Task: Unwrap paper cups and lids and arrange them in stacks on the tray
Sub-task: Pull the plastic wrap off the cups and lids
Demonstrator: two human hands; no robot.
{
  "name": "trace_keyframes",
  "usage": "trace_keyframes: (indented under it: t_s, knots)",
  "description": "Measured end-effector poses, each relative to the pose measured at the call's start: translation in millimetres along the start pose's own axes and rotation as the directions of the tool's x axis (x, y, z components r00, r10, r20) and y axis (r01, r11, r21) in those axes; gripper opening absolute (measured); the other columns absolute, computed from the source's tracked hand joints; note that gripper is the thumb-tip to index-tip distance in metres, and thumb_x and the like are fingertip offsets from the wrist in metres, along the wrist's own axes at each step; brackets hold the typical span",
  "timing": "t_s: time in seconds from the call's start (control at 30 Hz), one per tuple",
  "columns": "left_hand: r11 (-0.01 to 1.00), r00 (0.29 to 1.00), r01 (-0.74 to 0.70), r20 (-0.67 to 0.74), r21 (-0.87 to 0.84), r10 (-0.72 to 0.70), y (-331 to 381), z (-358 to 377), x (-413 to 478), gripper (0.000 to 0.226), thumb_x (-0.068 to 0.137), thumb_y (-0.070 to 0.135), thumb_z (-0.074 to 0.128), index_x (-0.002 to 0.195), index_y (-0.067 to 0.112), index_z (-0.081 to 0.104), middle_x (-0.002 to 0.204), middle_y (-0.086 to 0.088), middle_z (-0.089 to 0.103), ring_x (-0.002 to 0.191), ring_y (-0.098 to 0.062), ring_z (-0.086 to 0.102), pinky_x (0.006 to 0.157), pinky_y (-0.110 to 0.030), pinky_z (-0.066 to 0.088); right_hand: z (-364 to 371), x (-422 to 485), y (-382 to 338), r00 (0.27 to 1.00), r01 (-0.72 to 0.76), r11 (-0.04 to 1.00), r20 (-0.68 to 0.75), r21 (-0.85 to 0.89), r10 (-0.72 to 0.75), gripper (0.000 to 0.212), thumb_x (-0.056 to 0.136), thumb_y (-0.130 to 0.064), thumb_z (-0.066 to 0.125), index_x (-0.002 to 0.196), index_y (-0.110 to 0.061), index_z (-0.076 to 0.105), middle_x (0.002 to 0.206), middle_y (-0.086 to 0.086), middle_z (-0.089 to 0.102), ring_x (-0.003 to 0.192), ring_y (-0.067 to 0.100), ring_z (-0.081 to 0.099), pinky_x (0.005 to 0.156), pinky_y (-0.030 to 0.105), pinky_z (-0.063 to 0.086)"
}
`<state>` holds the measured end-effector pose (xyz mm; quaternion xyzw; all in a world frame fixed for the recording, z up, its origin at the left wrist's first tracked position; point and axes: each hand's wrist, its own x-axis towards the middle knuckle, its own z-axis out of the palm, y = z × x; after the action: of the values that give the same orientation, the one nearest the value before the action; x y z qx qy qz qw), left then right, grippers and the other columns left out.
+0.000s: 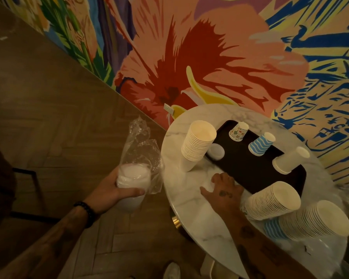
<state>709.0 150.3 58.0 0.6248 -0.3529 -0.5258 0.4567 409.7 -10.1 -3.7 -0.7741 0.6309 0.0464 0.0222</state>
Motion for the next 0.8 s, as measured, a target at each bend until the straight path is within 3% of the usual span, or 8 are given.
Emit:
trace_keyframes:
  t_s: [0.07,0.17,0.27,0.37,0.47,0.6,0.7,0.8]
  knots:
    - [1.0,1.0,0.011,0.008,0.01,-0.011,-1.4,0.3,2.1,0.095,0.039,0.052,0.092,0.127,0.042,0.055,0.118,0.01,0.07,0.107,-0.013,0.067,0.085,-0.039,0.058,-11.3,-5.6,-8.1,0.989,0.011,0.967,-0.145,0.253,0.027,0.039,0.091,-0.056,0.06,0.112,-0.024,0.058,0.114,-0.001,0.055,0.108,0.024,0.055,0.092,0.042,0.044]
    - [1.0,0.999,0.028,0.015,0.009,-0.028,-3.4,1.7,5.9,0.088,0.046,0.048,0.093,0.126,0.043,0.056,0.118,0.013,0.07,0.108,-0.013,0.067,0.091,-0.045,0.057,-41.1,-19.5,-31.5,0.961,0.154,0.753,-0.275,0.64,0.038,0.015,0.091,-0.028,0.069,0.095,-0.019,0.057,0.093,-0.002,0.058,0.086,0.023,0.062,0.076,0.042,0.053]
    - [0.999,0.998,0.036,0.045,-0.008,-0.036,-3.7,3.0,8.9,0.088,0.048,0.047,0.095,0.127,0.041,0.056,0.119,0.012,0.07,0.109,-0.013,0.067,0.093,-0.046,0.057,-80.1,-36.3,-59.9,0.929,0.344,0.575,-0.359,0.742,-0.092,0.011,0.091,-0.013,0.07,0.089,-0.018,0.06,0.081,0.0,0.063,0.074,0.017,0.061,0.067,0.038,0.055]
    - [0.999,0.997,0.04,0.072,-0.022,-0.038,0.4,1.8,9.3,0.079,0.052,0.039,0.093,0.123,0.04,0.058,0.115,0.012,0.072,0.107,-0.012,0.068,0.09,-0.041,0.058,-112.1,-50.2,-86.8,0.88,0.468,0.422,-0.365,0.777,-0.303,0.011,0.089,-0.009,0.065,0.095,-0.018,0.067,0.092,-0.008,0.067,0.087,0.011,0.062,0.072,0.029,0.055]
    - [0.999,0.993,0.05,0.108,0.02,-0.052,6.0,-1.2,8.9,0.078,0.054,0.039,0.091,0.125,0.04,0.057,0.116,0.009,0.071,0.107,-0.013,0.068,0.089,-0.04,0.058,-133.7,-51.3,-108.2,0.817,0.521,0.402,-0.302,0.753,-0.491,0.026,0.087,-0.013,0.057,0.105,-0.025,0.071,0.108,-0.016,0.068,0.105,0.005,0.061,0.085,0.019,0.052]
    - [0.997,0.986,0.052,0.153,0.056,-0.06,11.3,-7.9,6.6,0.072,0.062,0.039,0.089,0.127,0.035,0.057,0.118,0.006,0.071,0.107,-0.014,0.068,0.095,-0.042,0.055,-136.8,-46.8,-122.0,0.708,0.519,0.506,-0.015,0.689,-0.706,0.048,0.086,-0.016,0.064,0.13,-0.035,0.062,0.129,-0.018,0.058,0.121,0.001,0.053,0.101,0.024,0.047]
    - [0.999,0.982,0.029,0.185,0.02,-0.032,19.5,-12.3,-1.6,0.06,0.078,0.041,0.081,0.131,0.03,0.055,0.12,0.004,0.071,0.109,-0.014,0.069,0.094,-0.037,0.056,-128.6,-51.9,-128.2,0.688,0.519,0.526,0.036,0.674,-0.725,0.061,0.082,-0.032,0.076,0.137,-0.041,0.052,0.13,-0.022,0.054,0.119,-0.002,0.052,0.097,0.021,0.049]
    - [0.998,0.983,0.044,0.176,0.035,-0.05,20.5,-19.5,-6.2,0.058,0.082,0.042,0.075,0.134,0.03,0.051,0.124,0.003,0.068,0.107,-0.012,0.069,0.09,-0.034,0.058,-125.0,-54.6,-134.6,0.746,0.484,0.513,-0.027,0.709,-0.666,0.054,0.082,-0.036,0.08,0.131,-0.035,0.057,0.124,-0.017,0.058,0.109,-0.008,0.053,0.084,0.009,0.046]
